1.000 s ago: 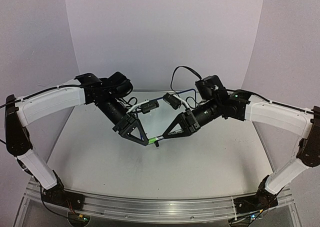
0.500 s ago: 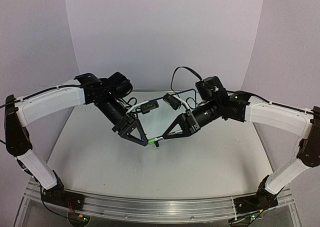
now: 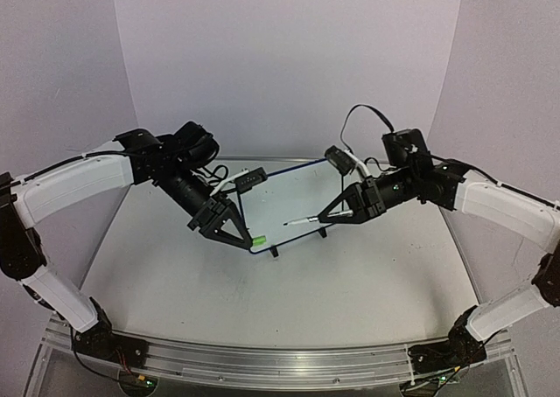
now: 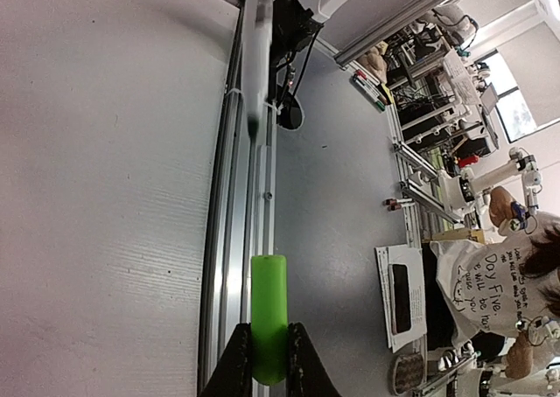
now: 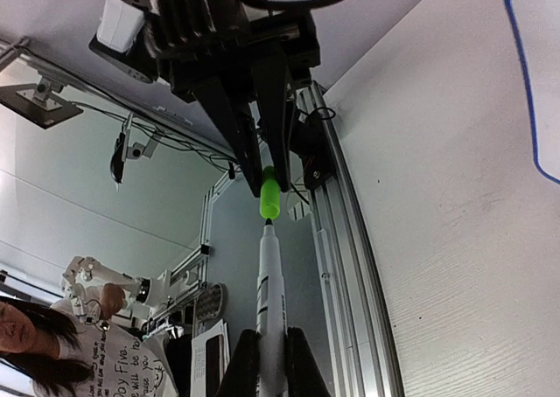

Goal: Write a sentence on the whiteboard
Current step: Open the pen cap from the whiteboard marker, then place the pen cap at the center of the board.

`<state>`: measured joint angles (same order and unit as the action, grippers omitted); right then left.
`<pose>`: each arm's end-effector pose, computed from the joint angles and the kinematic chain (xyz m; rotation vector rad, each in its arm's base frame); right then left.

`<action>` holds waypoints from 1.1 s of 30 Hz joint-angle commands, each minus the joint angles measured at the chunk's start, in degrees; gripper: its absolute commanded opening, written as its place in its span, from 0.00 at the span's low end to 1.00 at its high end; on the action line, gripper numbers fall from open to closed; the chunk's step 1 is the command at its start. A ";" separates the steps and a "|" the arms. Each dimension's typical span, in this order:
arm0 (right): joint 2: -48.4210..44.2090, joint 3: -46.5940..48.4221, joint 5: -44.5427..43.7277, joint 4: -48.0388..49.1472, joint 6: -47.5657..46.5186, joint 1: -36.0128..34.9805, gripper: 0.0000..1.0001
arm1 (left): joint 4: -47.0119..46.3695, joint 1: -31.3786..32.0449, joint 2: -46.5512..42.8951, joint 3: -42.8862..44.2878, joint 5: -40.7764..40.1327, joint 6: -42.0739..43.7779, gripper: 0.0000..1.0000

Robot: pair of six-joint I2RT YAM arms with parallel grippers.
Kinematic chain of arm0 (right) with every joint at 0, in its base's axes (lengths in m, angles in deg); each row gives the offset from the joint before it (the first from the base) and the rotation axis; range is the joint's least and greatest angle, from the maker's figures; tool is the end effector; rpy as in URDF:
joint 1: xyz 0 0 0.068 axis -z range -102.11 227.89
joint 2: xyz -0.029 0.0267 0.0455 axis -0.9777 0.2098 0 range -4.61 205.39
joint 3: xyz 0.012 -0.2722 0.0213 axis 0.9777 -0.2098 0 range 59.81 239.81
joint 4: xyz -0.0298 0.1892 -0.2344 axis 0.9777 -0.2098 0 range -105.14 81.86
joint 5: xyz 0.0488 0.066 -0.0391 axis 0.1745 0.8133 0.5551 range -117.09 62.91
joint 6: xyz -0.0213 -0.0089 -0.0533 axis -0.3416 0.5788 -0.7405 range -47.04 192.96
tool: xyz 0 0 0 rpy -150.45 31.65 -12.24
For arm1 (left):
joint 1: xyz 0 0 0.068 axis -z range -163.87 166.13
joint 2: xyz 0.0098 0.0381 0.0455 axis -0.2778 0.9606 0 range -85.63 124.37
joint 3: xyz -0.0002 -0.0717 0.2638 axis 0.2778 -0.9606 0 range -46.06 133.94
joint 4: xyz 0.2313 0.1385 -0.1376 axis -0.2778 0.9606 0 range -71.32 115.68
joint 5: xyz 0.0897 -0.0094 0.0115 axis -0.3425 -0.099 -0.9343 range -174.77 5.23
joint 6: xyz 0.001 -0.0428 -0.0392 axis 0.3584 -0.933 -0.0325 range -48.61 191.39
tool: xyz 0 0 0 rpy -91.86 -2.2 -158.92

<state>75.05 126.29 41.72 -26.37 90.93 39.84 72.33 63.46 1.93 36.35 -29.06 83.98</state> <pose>0.2463 0.2422 0.3199 -1.1589 1.9239 1.8201 0.2133 -0.2822 0.3284 1.5859 2.0041 -1.4860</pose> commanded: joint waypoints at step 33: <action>-21.68 -18.02 -37.22 5.65 3.91 4.47 0.00 | -29.72 -0.57 -6.91 -34.68 -55.18 -40.45 0.00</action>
<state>54.56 110.22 7.03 -26.45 93.35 44.24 45.63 62.49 -8.15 1.03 -81.09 45.88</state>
